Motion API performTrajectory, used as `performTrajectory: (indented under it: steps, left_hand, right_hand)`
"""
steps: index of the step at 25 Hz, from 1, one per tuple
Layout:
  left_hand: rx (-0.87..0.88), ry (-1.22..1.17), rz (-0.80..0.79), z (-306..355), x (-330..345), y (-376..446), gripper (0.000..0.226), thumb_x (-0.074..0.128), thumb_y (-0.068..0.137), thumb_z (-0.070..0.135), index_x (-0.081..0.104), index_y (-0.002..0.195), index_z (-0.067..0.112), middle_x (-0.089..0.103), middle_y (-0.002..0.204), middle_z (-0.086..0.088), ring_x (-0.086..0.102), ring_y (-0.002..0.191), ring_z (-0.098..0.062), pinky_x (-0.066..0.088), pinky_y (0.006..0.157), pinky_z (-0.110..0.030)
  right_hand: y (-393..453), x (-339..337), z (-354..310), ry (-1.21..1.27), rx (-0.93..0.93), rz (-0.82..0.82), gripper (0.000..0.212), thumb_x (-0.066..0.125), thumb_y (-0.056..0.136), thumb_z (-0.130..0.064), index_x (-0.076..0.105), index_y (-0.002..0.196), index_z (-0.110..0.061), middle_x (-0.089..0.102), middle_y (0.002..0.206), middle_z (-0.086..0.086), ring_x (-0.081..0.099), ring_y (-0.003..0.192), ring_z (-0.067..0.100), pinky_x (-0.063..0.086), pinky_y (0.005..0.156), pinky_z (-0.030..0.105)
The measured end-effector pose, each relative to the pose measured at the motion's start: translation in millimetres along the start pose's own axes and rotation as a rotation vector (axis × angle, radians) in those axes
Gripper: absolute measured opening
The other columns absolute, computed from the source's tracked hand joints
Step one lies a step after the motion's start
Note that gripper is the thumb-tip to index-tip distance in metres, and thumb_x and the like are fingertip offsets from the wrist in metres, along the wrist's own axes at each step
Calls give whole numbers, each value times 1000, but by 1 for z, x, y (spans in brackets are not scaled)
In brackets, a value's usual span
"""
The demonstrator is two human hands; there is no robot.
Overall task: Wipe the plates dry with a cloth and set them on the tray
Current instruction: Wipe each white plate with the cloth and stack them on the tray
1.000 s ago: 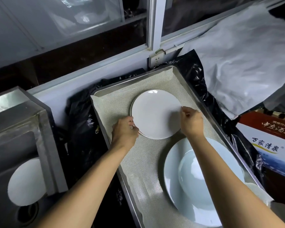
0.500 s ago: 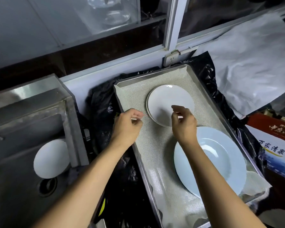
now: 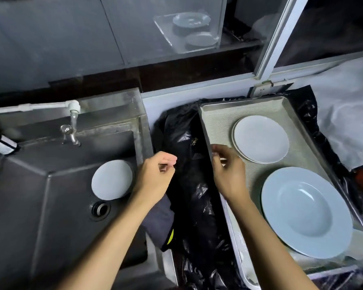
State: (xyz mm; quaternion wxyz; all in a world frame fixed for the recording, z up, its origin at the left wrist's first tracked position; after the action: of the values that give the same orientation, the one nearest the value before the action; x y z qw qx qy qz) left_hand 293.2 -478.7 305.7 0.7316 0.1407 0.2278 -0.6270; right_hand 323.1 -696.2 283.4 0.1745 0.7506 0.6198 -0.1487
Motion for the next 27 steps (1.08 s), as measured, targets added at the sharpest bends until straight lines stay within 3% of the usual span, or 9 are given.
performTrajectory:
  steps: [2, 6, 8, 10, 11, 15, 18, 23, 27]
  left_hand:
    - [-14, 0, 23, -16, -26, -9, 31, 61, 89, 1, 74, 95, 28, 75, 93, 17, 68, 89, 2, 52, 82, -12]
    - [-47, -3, 25, -64, -80, -27, 34, 60, 88, 1, 73, 92, 32, 75, 91, 17, 71, 90, -7, 57, 89, -34]
    - [-62, 1, 22, -94, -112, -36, 33, 60, 87, 2, 74, 91, 32, 75, 90, 17, 71, 90, -8, 57, 89, -38]
    - [-68, 7, 23, -124, -146, -44, 32, 60, 87, 3, 74, 90, 33, 74, 89, 21, 70, 88, -4, 58, 87, -36]
    - [-70, 15, 24, -139, -163, -49, 33, 60, 86, 4, 74, 89, 34, 74, 89, 24, 70, 87, -1, 58, 85, -34]
    - [-79, 16, -5, -194, -224, -64, 32, 63, 86, 3, 74, 88, 33, 72, 88, 27, 68, 86, 2, 57, 82, -25]
    - [-107, 36, -32, -234, -256, -72, 31, 64, 85, 2, 74, 88, 31, 73, 85, 25, 69, 85, 0, 58, 81, -30]
    - [-184, 21, -18, -303, -271, -74, 30, 66, 86, 1, 74, 87, 30, 74, 86, 21, 70, 84, -5, 58, 80, -35]
    - [-245, 4, 24, -360, -258, -58, 32, 67, 87, -1, 73, 88, 31, 73, 87, 25, 70, 84, 0, 56, 77, -20]
  right_hand:
    - [-14, 21, -14, -3, -22, -11, 28, 57, 97, -13, 72, 119, -17, 73, 116, -4, 68, 103, 12, 54, 95, 38]
    - [-49, 76, -43, -42, -63, -21, 28, 57, 96, -10, 73, 118, -17, 73, 113, -3, 67, 104, 12, 53, 95, 35]
    - [-70, 110, -55, -61, -46, -26, 27, 58, 96, -8, 74, 116, -17, 73, 112, -1, 67, 100, 10, 51, 92, 24]
    - [-92, 144, -68, -86, -20, -44, 27, 58, 95, -8, 74, 116, -18, 73, 112, -2, 64, 97, 2, 44, 87, 8]
    - [-104, 163, -74, -82, 0, -55, 27, 58, 95, -8, 74, 115, -18, 73, 112, -4, 63, 96, 1, 44, 86, 7]
    - [-150, 228, -97, -61, 67, -54, 24, 58, 95, -7, 76, 107, -17, 75, 101, -2, 69, 93, 13, 55, 88, 33]
    - [-178, 269, -102, -74, 98, -62, 22, 58, 94, -3, 76, 104, -11, 76, 99, 4, 69, 93, 17, 55, 87, 41]
    - [-203, 329, -73, -136, 181, -174, 25, 61, 97, -9, 74, 115, -21, 74, 108, -6, 68, 94, 7, 54, 88, 29]
    - [-196, 368, -27, -179, 235, -258, 24, 62, 98, -16, 73, 114, -29, 73, 105, -14, 65, 91, -5, 47, 78, 8]
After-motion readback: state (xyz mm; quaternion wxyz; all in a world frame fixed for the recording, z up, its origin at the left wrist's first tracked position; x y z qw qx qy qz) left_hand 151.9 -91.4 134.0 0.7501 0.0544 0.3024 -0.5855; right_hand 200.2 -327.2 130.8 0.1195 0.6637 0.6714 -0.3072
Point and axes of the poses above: each hand's wrist, its own y-axis towards the middle knuckle, its own x-axis out of the palm, z = x × y, the point moved 6 cm from there along y, towards the middle knuckle
